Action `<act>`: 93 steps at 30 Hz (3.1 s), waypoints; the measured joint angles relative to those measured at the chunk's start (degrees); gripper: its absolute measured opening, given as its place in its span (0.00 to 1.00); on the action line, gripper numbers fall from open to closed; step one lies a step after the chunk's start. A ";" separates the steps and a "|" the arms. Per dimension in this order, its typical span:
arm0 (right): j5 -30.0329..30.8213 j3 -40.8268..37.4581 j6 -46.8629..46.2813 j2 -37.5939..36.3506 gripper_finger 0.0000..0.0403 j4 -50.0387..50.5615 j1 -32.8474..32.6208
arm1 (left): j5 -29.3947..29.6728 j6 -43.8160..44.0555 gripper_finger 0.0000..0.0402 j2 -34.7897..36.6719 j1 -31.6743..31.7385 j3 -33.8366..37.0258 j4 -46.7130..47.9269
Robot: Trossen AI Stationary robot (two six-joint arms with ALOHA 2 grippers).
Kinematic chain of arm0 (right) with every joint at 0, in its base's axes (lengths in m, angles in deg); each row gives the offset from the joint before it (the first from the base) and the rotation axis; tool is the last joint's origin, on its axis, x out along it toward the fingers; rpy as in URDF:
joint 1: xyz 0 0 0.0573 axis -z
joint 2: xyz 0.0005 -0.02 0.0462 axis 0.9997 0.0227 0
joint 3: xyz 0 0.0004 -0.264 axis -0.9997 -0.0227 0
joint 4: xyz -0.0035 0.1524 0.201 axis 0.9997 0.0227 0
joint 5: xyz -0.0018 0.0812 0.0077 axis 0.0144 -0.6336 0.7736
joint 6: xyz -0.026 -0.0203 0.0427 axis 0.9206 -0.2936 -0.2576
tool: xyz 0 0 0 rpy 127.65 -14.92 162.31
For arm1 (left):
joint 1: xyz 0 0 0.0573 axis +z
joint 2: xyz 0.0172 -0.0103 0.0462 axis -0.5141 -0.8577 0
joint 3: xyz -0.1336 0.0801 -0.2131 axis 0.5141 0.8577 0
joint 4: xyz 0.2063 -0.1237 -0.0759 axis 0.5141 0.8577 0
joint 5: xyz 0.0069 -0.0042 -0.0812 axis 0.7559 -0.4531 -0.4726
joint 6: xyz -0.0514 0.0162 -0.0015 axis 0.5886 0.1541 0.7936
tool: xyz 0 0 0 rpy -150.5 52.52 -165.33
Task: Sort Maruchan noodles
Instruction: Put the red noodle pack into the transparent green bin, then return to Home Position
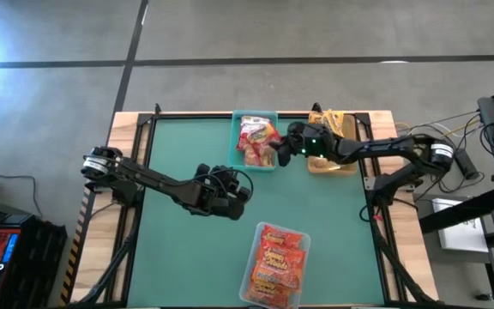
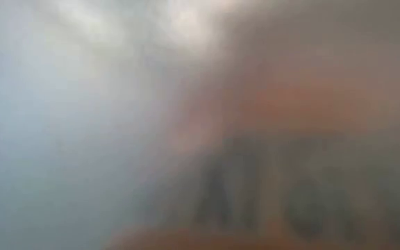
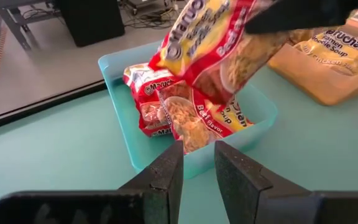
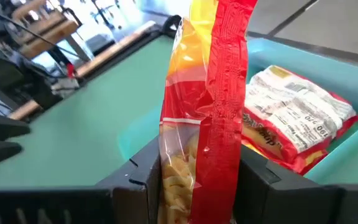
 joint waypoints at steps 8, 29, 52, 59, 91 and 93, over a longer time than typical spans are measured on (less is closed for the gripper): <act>-0.46 3.53 5.60 5.83 0.31 -0.21 0.30 | 0.02 0.00 0.19 0.00 0.00 0.00 0.28; 0.11 10.96 11.09 2.48 0.60 16.73 1.32 | 0.00 -0.01 0.19 0.02 0.00 0.00 0.64; 5.73 -4.83 7.18 -22.07 0.60 22.98 -11.58 | -2.80 11.45 0.19 20.69 -1.06 7.01 33.30; 6.05 -16.16 3.37 -28.06 0.60 10.86 -18.60 | -5.52 19.32 0.19 32.52 -1.25 20.52 29.95; 10.65 -37.46 7.71 -30.74 0.60 -16.97 -32.88 | -36.94 -47.26 0.19 49.05 -1.00 59.70 -61.78; 10.67 -37.48 8.44 -30.76 0.60 -16.90 -32.88 | -35.58 -45.64 0.19 49.05 -0.96 61.33 -63.28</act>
